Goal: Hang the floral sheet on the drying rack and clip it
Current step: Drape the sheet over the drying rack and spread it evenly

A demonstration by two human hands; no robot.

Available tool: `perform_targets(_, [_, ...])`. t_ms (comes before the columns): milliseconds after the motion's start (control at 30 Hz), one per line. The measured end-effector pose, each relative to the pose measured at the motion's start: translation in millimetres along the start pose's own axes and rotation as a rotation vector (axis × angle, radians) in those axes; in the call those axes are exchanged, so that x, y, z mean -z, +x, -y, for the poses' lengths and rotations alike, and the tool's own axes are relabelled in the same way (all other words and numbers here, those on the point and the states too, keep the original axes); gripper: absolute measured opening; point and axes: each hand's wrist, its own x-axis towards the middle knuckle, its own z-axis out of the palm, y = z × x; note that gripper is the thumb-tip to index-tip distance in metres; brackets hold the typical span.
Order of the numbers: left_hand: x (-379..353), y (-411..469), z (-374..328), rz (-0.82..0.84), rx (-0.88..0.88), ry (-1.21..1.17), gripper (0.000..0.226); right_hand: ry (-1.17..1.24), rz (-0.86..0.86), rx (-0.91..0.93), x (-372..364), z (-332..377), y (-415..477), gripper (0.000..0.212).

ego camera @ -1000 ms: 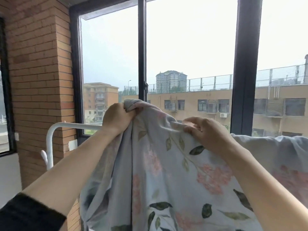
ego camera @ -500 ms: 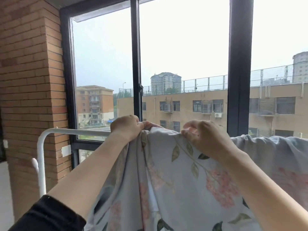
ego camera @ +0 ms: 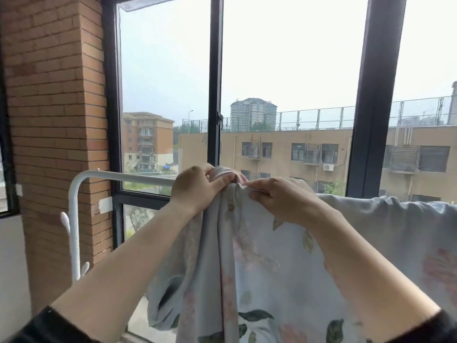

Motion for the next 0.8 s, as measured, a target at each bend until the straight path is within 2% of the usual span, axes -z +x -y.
perform_targets(100, [-1.4,-34.1,12.4,-0.096,0.060,-0.218,0.055,-0.010,0.003,0.009,-0.7,-0.4,-0.8,0.034])
perform_targets(167, [0.0,-58.0,19.0,-0.197,0.090,-0.259,0.063,-0.003,0.004,0.014,-0.8,1.0,0.1,0.034])
perform_targets(233, [3.1,-76.3,23.1,-0.232,0.132,-0.304,0.072,0.007,0.006,0.010,-1.0,2.4,1.7,0.034])
perform_targets(433, [-17.4,-112.6,41.7,0.083,0.449,-0.424,0.076,0.023,0.008,-0.001,-2.6,2.6,2.8,0.034])
perform_targets(500, [-27.0,-120.9,46.2,0.173,0.490,-0.505,0.077,0.027,0.007,-0.003,-2.3,1.4,2.1,0.034])
perform_targets(567, [-36.5,-125.3,43.6,0.216,0.517,-0.655,0.069,0.035,0.002,-0.004,-1.7,0.6,1.4,0.034])
perform_targets(700, [-43.5,-126.6,30.4,0.150,0.485,-0.702,0.015,0.038,0.005,-0.018,0.5,-1.8,-1.2,0.034])
perform_targets(800, [-24.1,-119.3,26.8,0.094,0.450,-0.713,0.017,0.032,-0.002,-0.002,2.8,-6.7,-6.4,0.035])
